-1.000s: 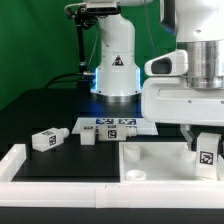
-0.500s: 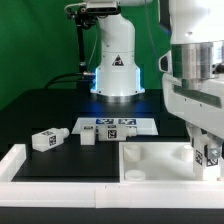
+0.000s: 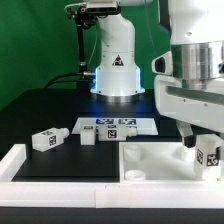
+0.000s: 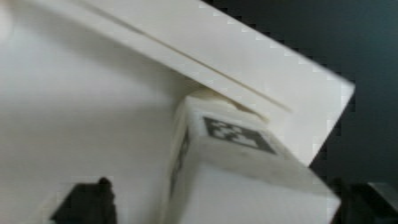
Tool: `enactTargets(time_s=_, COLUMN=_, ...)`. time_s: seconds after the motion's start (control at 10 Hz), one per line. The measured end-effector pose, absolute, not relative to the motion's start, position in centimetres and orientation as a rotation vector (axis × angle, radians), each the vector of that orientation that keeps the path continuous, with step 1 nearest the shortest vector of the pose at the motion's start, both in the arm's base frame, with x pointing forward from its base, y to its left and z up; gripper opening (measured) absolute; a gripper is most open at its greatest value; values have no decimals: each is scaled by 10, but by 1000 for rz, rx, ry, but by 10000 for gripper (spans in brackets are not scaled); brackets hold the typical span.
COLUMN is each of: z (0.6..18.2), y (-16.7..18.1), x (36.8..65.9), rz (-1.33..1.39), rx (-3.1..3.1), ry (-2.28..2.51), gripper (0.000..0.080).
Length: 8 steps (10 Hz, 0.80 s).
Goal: Assemble one leg
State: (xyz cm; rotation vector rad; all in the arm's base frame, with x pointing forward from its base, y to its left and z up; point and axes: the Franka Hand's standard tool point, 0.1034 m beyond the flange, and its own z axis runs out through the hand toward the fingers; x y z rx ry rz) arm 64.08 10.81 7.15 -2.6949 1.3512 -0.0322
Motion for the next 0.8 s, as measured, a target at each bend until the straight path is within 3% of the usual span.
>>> enactTargets(time_s=0.4, z=72, y=108, x=638, rz=-122, rx=-2853, ry=965, gripper=648)
enactTargets(time_s=0.7, z=70, y=117, x=636, rz=-171, rx=-3102, ry=121, gripper=648)
enactTargets(time_s=0.8, z=68, y=118, x=636, rz=-159, rx=-3111, ry=53, gripper=648)
